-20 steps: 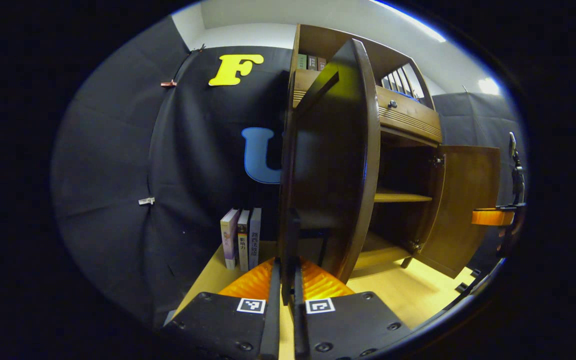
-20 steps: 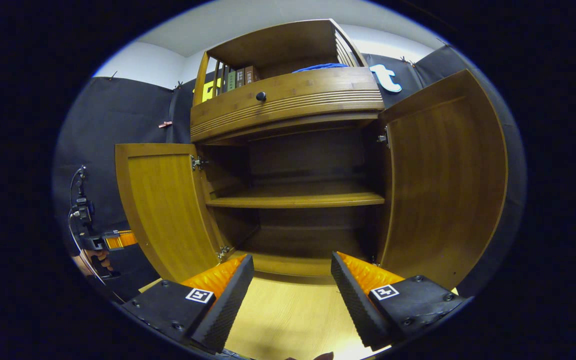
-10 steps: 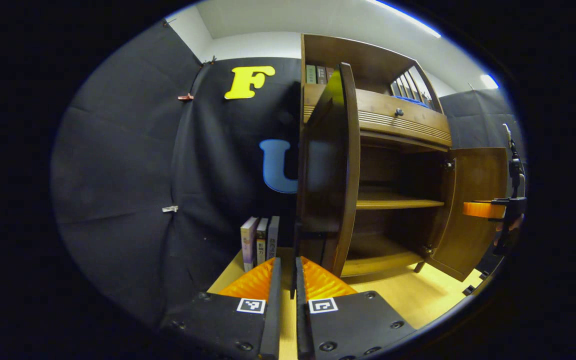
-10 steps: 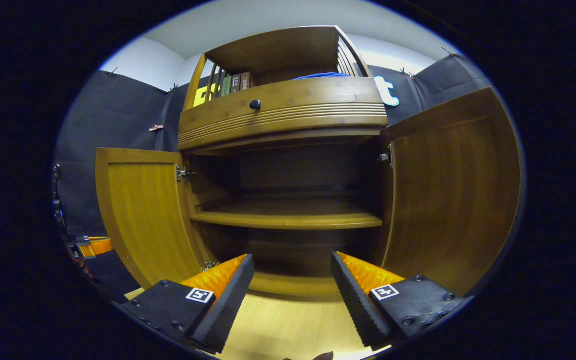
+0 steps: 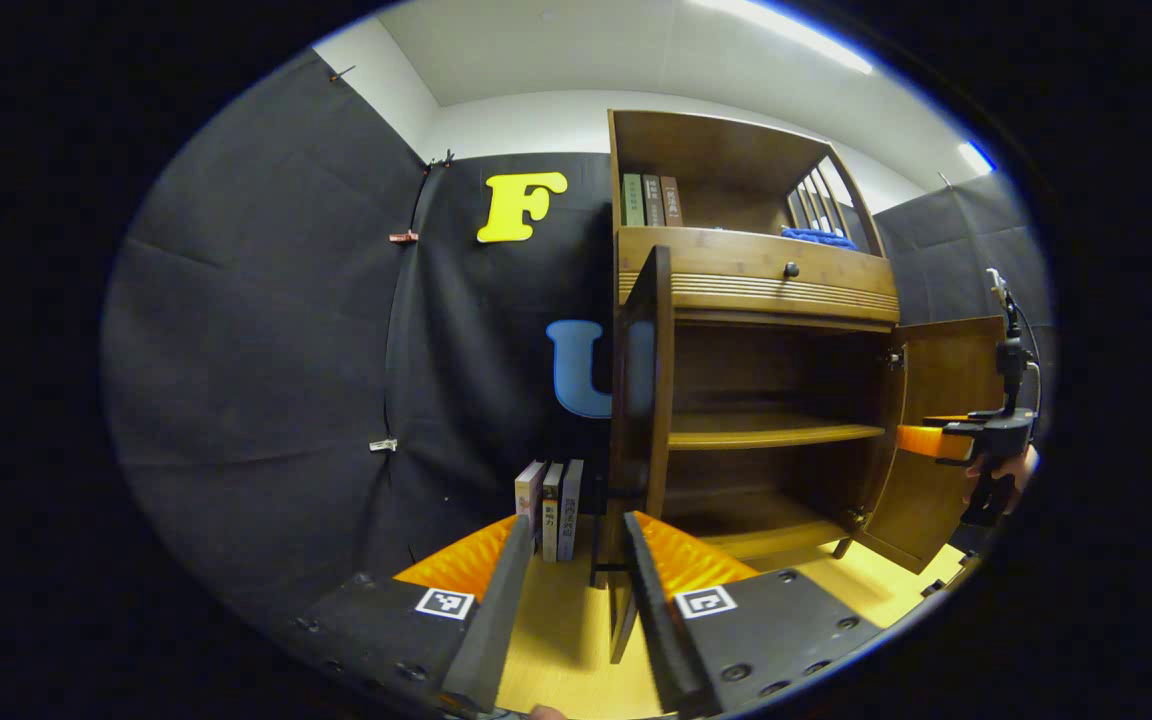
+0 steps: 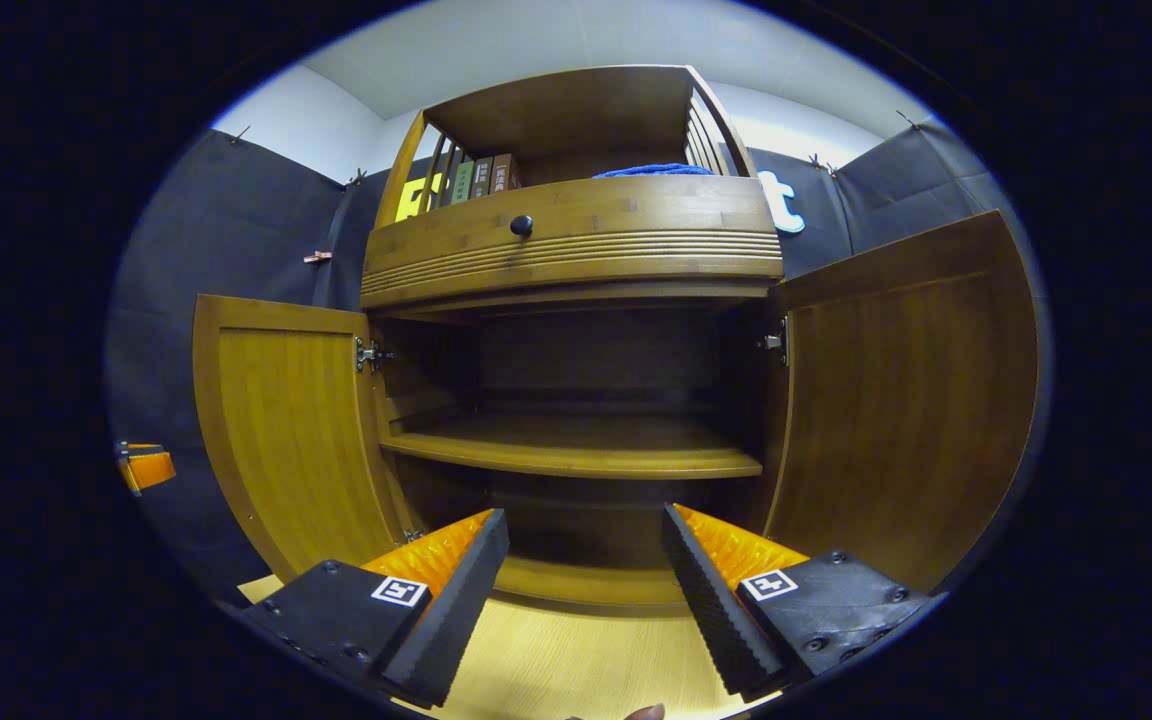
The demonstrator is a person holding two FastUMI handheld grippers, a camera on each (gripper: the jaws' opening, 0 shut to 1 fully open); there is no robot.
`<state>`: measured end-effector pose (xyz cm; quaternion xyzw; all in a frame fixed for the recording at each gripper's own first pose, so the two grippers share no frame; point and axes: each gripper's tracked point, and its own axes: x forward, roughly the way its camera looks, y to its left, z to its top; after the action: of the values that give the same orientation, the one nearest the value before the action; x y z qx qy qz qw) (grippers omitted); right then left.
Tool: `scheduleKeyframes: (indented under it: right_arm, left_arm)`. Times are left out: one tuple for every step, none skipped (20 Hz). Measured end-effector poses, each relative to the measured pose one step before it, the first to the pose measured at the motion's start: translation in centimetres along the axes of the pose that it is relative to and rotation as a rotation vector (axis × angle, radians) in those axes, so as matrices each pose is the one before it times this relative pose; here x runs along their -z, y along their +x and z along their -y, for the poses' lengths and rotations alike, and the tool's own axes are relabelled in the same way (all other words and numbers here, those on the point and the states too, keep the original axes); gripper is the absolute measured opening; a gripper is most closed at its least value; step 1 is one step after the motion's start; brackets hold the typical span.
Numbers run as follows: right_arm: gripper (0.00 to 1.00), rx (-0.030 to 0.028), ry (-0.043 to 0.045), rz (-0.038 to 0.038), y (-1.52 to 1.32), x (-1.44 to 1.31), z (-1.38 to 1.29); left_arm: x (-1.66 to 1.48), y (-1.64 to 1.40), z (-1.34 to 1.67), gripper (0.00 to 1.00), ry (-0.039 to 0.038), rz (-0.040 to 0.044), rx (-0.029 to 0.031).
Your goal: Open the right door of the double-door shoe cabinet with the right hand, and open the left door with the left hand.
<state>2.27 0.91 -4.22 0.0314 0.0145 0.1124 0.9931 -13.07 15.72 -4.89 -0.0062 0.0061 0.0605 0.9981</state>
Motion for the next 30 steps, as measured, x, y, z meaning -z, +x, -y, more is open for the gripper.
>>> scheduleKeyframes:
  right_arm:
    - [0.98,0.00105,0.00182,0.0023,-0.149,-0.184,0.107]
    - [0.98,0.00219,0.00271,0.00431,-0.295,-0.212,0.179]
    - [0.98,0.00292,0.00278,0.00485,-0.101,-0.282,0.086]
    - [0.98,0.00185,0.00313,0.00158,-0.113,-0.25,0.003]
    - [0.98,0.00353,0.0014,-0.0012,-0.131,-0.197,0.039]
    - [0.98,0.00414,-0.00072,0.00232,-0.076,-0.214,0.026]
    - [0.98,0.00531,-0.00242,0.00655,-0.244,-0.327,0.071]
    - [0.98,0.00519,-0.00209,0.00773,-0.325,-0.357,0.029]
    - [0.98,0.00689,0.00069,0.00177,-0.113,-0.312,-0.064]
    - [0.98,0.00167,0.00207,0.00008,-0.192,-0.259,-0.171]
    - [0.98,0.00558,-0.00183,0.00805,-0.261,-0.511,-0.167]
    - [0.98,0.00639,-0.00427,0.00911,-0.361,-0.444,-0.003]
    - [0.98,0.0047,-0.00459,0.00253,-0.236,-0.198,-0.156]
    - [0.98,-0.00143,-0.00507,-0.00214,-0.263,-0.003,-0.268]
    - [0.98,0.00123,-0.00693,-0.00134,-0.16,-0.035,-0.189]
    - [0.98,0.00504,-0.00769,0.001,-0.166,-0.101,0.015]
    - [0.98,0.00859,-0.00784,0.00283,-0.132,-0.243,0.051]
    - [0.92,0.01067,-0.00473,0.00151,-0.208,-0.055,0.17]
    - [0.97,0.00899,-0.00045,0.00403,-0.178,-0.284,-0.012]
    - [0.92,0.01001,0.00142,0.00515,-0.045,-0.254,-0.15]
    - [0.97,0.0111,0.00107,0.00588,-0.058,-0.286,0.01]
    - [0.97,0.01117,0.00068,0.00621,-0.134,-0.201,-0.007]
    - [0.97,0.0099,-0.00132,0.00939,-0.071,-0.23,0.035]
    - [1.0,0.0103,-0.00242,0.00898,-0.183,-0.188,0.099]
    - [0.97,0.00544,-0.00243,0.00724,-0.148,-0.141,0.107]
    - [0.97,0.00594,-0.00412,0.00528,-0.06,-0.032,0.131]
    - [0.97,0.00515,-0.00588,0.0026,-0.019,-0.003,0.19]
    - [0.97,0.00424,-0.00724,-0.00049,0.026,0.175,0.153]
    - [0.97,-0.00245,-0.0066,0.00279,0.054,0.125,0.045]
    - [1.0,-0.01156,-0.0052,0.00233,0.089,0.062,-0.196]
  left_arm:
    - [-0.708,-0.244,0.845,0.72,-0.00118,0.01726,0.00733]
    - [-0.773,-0.142,0.556,0.78,-0.00143,0.01535,-0.00174]
    - [-0.309,-0.037,0.834,0.87,-0.00576,0.00477,0.00773]
    - [-0.343,0.075,1.112,0.96,-0.01039,0.00253,0.01329]
    - [-0.245,0.268,1.081,0.96,-0.01046,0.00363,0.01394]
    - [-0.303,0.3,1.159,0.97,-0.00789,0.00284,0.01745]
    - [-0.193,0.363,1.154,0.96,-0.00212,0.00491,0.01789]
    - [-0.153,0.424,0.984,0.96,0.00518,0.00056,0.01317]
    - [0.042,0.493,0.911,0.96,0.00883,-0.0024,0.00766]
    - [-0.031,0.533,0.805,0.96,0.00222,-0.00137,0.01074]
    - [-0.115,0.543,0.932,0.96,-0.00673,0.00308,0.01542]
    - [-0.094,0.586,0.938,0.96,-0.01067,0.00077,0.01562]
    - [0.112,0.645,0.783,0.96,-0.00797,-0.00463,0.01605]
    - [-0.022,0.638,0.753,0.96,-0.00052,-0.00344,0.01477]
    - [-0.057,0.58,0.404,0.96,0.00576,0.00033,0.00838]
    - [-0.117,0.605,0.461,0.96,0.00894,-0.00162,0.00795]
    - [0.091,0.561,0.582,0.96,0.00886,-0.00056,0.00776]
    - [-0.089,0.492,0.523,0.96,0.00809,0.00161,0.01134]
    - [-0.03,0.462,0.45,0.96,0.00451,0.00289,0.00765]
    - [-0.041,0.451,0.437,0.96,-0.00222,0.0019,0.00718]
    - [-0.044,0.38,0.641,0.96,-0.00774,0.00208,0.01152]
    - [-0.119,0.372,0.47,0.96,-0.00696,0.00297,0.01164]
    - [0.03,0.335,0.296,0.96,-0.00292,0.00697,0.01098]
    - [-0.169,0.347,0.289,0.96,0.00397,0.0052,0.0088]
    - [0.096,0.341,0.246,0.96,0.00801,-0.00055,0.00481]
    - [0.169,0.299,0.189,0.96,0.01058,-0.00417,0.00032]
    - [0.145,0.279,0.01,0.96,0.01063,0.00143,-0.00639]
    - [0.149,0.206,-0.044,0.97,0.00718,-0.0006,-0.0116]
    - [0.394,0.254,-0.033,0.97,0.00136,-0.00404,-0.01181]
    - [0.28,0.172,-0.015,0.96,-0.00541,-0.00579,-0.01208]
